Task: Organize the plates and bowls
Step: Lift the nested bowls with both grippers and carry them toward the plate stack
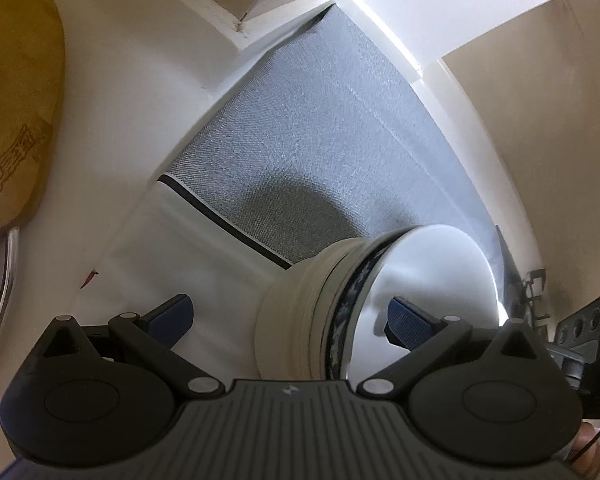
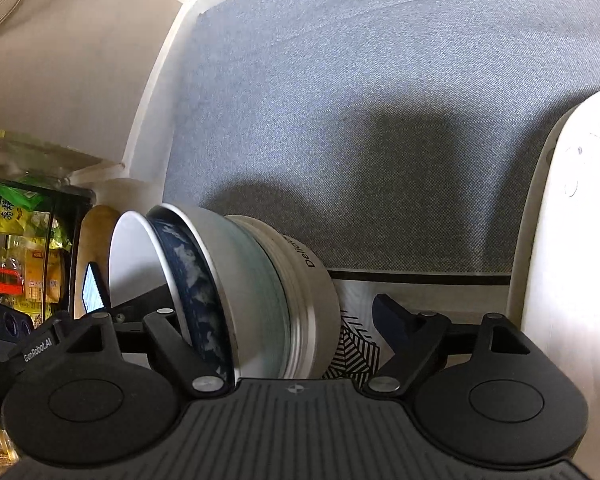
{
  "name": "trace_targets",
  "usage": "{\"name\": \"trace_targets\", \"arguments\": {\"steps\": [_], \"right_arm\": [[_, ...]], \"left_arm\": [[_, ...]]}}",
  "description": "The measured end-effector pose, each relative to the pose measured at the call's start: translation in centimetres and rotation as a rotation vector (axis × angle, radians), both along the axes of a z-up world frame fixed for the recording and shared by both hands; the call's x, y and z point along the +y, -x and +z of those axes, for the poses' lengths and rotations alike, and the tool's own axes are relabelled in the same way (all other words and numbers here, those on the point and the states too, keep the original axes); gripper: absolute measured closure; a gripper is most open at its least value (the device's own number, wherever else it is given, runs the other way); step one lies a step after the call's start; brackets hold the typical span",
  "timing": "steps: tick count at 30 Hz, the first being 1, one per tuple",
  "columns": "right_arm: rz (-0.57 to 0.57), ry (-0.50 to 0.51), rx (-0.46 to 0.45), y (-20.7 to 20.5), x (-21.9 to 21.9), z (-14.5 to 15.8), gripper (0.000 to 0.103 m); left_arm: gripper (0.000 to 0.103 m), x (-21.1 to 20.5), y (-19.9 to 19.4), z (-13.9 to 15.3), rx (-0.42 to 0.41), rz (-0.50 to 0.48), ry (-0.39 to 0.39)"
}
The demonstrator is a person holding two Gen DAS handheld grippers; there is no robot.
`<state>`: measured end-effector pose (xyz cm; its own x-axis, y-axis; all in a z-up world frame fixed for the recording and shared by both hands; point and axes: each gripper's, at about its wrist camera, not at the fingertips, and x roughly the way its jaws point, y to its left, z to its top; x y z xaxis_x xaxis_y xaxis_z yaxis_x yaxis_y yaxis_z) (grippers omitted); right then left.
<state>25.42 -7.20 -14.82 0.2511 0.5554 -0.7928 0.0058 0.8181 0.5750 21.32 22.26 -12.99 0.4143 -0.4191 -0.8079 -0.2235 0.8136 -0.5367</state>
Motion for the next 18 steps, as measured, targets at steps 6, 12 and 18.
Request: {"name": "trace_targets", "arguments": {"steps": [6,12,18], "right_arm": [[-0.002,-0.001,-0.027,0.4,0.2,0.0,0.010],[0.037,-0.019,-0.053,0.5,0.7,-0.1,0.000],[0.059,-0.012,-0.073,0.6,0.5,0.0,0.000]], "left_arm": [[0.000,-0.4,-0.7,0.1,0.014,0.007,0.008],[0.000,0.1,-0.9,-0.3,0.013,0.014,0.052],[0.000,-0.1,-1.2,-0.3,-0.004,-0.005,0.037]]}}
